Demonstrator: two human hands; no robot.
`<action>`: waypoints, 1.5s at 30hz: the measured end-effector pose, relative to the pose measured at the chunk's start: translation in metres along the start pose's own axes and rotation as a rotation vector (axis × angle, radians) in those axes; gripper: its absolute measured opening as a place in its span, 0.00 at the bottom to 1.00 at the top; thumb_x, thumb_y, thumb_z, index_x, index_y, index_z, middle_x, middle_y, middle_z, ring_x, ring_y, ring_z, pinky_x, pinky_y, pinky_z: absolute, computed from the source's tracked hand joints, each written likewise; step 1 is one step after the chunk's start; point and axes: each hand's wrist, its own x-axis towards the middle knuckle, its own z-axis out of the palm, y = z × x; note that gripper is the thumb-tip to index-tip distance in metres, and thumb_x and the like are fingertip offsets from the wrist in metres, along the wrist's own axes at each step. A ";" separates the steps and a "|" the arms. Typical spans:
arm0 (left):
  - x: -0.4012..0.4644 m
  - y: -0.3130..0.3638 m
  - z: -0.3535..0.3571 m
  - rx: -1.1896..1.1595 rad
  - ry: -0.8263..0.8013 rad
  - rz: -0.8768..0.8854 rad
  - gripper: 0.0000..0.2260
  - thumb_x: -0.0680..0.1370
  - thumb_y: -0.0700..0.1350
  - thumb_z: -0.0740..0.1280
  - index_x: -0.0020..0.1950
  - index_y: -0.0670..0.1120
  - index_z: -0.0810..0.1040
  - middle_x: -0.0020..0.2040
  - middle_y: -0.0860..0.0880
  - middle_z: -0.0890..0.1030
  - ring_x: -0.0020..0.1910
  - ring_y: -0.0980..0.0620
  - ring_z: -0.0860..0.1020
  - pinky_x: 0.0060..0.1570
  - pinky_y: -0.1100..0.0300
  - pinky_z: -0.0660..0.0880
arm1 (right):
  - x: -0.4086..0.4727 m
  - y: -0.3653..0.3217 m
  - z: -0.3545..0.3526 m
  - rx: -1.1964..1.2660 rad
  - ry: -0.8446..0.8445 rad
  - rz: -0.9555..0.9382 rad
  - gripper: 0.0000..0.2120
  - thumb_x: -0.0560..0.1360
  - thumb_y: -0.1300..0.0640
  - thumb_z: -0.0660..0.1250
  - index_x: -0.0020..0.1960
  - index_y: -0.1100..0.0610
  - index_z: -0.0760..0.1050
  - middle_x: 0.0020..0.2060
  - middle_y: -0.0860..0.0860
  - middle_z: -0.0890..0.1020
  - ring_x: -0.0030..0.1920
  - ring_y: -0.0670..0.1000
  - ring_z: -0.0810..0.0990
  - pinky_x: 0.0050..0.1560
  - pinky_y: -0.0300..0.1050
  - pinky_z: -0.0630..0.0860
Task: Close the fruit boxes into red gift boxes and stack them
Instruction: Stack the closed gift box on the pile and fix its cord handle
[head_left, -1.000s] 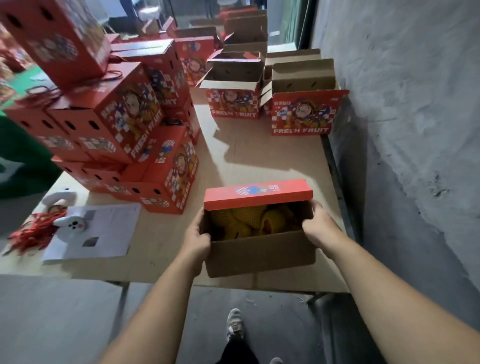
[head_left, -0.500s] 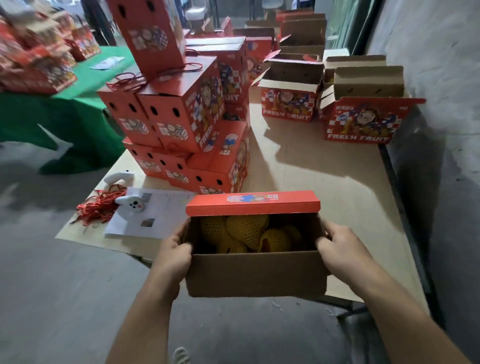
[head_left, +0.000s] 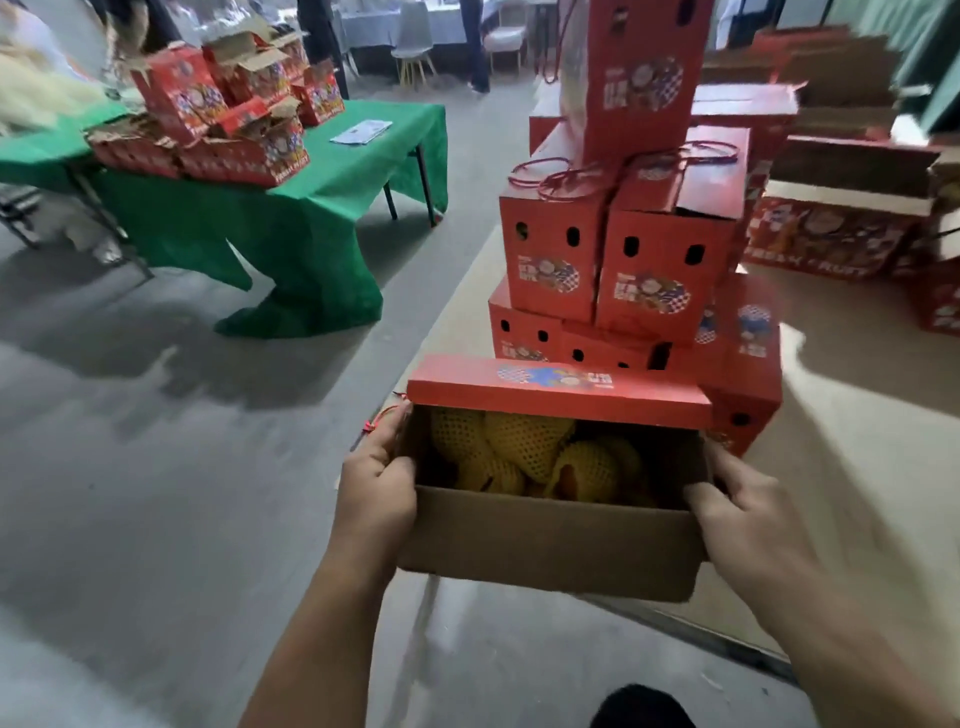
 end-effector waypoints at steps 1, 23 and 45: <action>0.016 0.000 -0.013 -0.014 0.000 -0.015 0.32 0.79 0.28 0.56 0.66 0.62 0.81 0.61 0.66 0.82 0.65 0.60 0.78 0.68 0.55 0.75 | 0.006 -0.010 0.019 0.020 0.000 0.009 0.18 0.82 0.61 0.63 0.60 0.40 0.81 0.48 0.46 0.84 0.49 0.47 0.81 0.44 0.49 0.77; 0.459 0.026 -0.107 -0.034 -0.216 -0.023 0.30 0.78 0.25 0.57 0.58 0.58 0.84 0.48 0.67 0.85 0.48 0.67 0.82 0.51 0.71 0.77 | 0.222 -0.169 0.324 0.053 0.263 0.167 0.31 0.77 0.71 0.61 0.59 0.34 0.81 0.49 0.51 0.85 0.46 0.46 0.81 0.46 0.43 0.75; 0.708 0.136 0.087 0.164 -1.083 0.272 0.34 0.74 0.20 0.52 0.67 0.47 0.80 0.52 0.58 0.86 0.47 0.69 0.82 0.43 0.75 0.76 | 0.359 -0.209 0.440 0.338 1.015 0.632 0.17 0.76 0.66 0.65 0.62 0.54 0.72 0.55 0.56 0.81 0.52 0.60 0.78 0.55 0.54 0.75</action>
